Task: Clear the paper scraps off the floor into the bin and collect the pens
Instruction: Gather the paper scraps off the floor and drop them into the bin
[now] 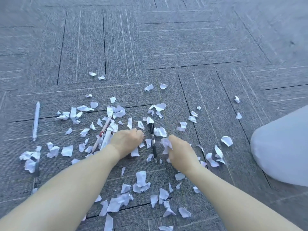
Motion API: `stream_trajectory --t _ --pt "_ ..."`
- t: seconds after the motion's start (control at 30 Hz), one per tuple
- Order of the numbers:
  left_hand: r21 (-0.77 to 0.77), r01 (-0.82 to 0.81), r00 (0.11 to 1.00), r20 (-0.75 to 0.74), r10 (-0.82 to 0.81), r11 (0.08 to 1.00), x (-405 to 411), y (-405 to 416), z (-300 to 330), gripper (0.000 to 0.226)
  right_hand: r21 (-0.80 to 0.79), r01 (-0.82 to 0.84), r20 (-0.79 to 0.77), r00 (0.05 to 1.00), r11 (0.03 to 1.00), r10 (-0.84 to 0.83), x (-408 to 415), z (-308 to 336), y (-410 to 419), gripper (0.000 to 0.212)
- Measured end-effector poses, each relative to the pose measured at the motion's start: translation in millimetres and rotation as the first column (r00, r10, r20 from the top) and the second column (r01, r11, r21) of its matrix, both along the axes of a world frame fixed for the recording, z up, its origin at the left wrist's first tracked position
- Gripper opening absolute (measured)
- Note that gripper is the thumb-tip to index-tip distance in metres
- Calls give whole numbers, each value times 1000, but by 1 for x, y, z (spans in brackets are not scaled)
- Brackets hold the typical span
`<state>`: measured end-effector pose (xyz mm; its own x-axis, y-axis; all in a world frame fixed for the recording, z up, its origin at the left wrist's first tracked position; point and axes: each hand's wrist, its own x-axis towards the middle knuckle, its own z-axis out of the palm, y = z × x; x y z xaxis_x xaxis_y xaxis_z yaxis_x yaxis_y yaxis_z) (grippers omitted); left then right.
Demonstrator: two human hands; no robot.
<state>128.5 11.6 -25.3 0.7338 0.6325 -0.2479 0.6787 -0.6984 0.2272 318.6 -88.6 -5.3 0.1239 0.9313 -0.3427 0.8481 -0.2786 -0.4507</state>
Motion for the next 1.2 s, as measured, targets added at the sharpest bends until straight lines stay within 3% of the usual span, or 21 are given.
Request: stream_trajectory --t 0.07,0.13,0.2,0.33,0.57,0.63,0.7,0.73,0.8,0.87,0.9,0.93,1.0,1.07,1.2 --pt "-28 -152 977 148 155 988 -1 -10 4 33 40 193 -171 968 980 -183 5 11 -4 4" --pt "-172 -363 878 266 398 916 9 -15 17 32 95 375 -331 885 922 -326 13 27 -3 12" --pt "-271 -426 734 454 505 863 33 -19 43 37 151 515 -459 793 844 -401 24 51 -1 22" --pt "-430 -234 490 723 488 872 120 -17 130 43 253 705 -652 630 663 -421 65 124 4 24" --pt "-489 110 305 845 439 865 298 -61 249 48 490 842 -665 529 227 -527 183 248 -35 25" --pt "-511 191 302 843 445 838 341 -81 267 48 483 862 -687 483 155 -543 212 262 -60 31" --pt "-520 235 359 831 424 821 377 -98 273 49 452 879 -678 448 149 -583 237 263 -83 29" --pt "-523 251 420 817 394 815 394 -105 269 47 420 892 -653 424 166 -627 248 258 -94 25" --pt "-547 269 626 725 289 793 421 -114 256 40 311 919 -547 380 241 -745 269 243 -113 24" --pt "-539 248 816 564 126 805 435 -119 247 44 180 914 -448 406 365 -797 284 226 -129 24" --pt "-521 253 855 515 63 815 437 -121 246 45 137 901 -424 430 413 -797 288 221 -134 16" --pt "-508 259 869 494 32 821 437 -122 248 44 109 892 -425 440 438 -791 290 218 -138 6" --pt "-498 246 863 503 46 832 433 -124 253 47 90 895 -404 433 436 -806 293 218 -140 32" --pt "-455 237 826 560 69 859 426 -122 255 49 135 913 -284 408 385 -868 295 221 -138 51" --pt "-331 235 688 721 84 914 404 -113 247 39 260 882 -41 417 393 -908 289 231 -127 27"
